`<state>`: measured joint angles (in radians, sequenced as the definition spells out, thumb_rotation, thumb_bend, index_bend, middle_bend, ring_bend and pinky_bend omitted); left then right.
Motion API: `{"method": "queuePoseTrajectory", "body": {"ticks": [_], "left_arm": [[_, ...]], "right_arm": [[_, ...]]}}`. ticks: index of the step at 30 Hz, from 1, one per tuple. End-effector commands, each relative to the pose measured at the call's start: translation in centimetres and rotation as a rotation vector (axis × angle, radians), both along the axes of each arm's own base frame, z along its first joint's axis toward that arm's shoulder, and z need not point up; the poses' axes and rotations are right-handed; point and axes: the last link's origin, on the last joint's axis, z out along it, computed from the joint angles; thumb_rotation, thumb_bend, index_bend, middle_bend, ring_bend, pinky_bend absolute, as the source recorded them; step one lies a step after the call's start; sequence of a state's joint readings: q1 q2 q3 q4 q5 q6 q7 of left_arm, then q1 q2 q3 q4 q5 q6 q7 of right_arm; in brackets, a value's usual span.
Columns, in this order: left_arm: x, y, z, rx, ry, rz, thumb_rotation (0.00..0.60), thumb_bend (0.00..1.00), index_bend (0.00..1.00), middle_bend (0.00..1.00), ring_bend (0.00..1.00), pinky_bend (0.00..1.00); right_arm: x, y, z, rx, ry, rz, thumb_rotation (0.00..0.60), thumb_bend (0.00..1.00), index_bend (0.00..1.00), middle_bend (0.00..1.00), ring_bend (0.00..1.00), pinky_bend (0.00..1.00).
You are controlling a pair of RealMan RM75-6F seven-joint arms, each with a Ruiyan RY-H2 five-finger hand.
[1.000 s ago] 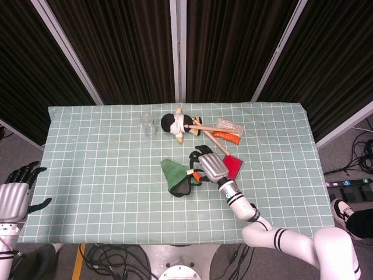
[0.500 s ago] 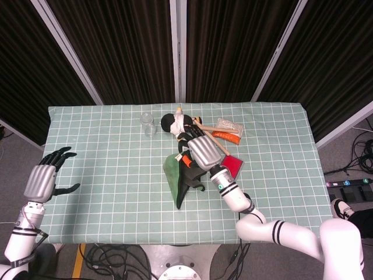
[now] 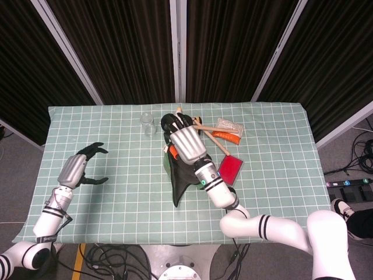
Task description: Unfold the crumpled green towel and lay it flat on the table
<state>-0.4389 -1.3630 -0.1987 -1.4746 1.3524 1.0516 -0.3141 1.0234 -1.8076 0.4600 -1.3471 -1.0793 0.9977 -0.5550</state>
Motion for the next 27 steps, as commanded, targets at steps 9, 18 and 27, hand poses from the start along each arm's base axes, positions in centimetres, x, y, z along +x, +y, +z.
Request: {"method": "queuePoseTrajectory", "body": {"ticks": [9, 18, 27], "left_arm": [[3.7, 2.4, -3.7, -0.155, -0.089, 0.017, 0.493, 0.00, 0.35, 0.26, 0.19, 0.24], [5.9, 3.5, -6.2, -0.260, -0.094, 0.047, 0.353, 0.00, 0.36, 0.26, 0.19, 0.25], [7.2, 3.4, -8.4, -0.282, -0.023, 0.049, 0.295, 0.00, 0.37, 0.26, 0.19, 0.25]], "right_arm": [[2.2, -0.4, -2.5, -0.045, 0.085, -0.047, 0.600, 0.49, 0.68, 0.27, 0.08, 0.08], [2.5, -1.5, -3.4, -0.082, 0.099, -0.096, 0.600, 0.49, 0.68, 0.26, 0.07, 0.07], [3.3, -2.2, -3.6, -0.091, 0.075, -0.126, 0.600, 0.49, 0.69, 0.26, 0.07, 0.07]]}}
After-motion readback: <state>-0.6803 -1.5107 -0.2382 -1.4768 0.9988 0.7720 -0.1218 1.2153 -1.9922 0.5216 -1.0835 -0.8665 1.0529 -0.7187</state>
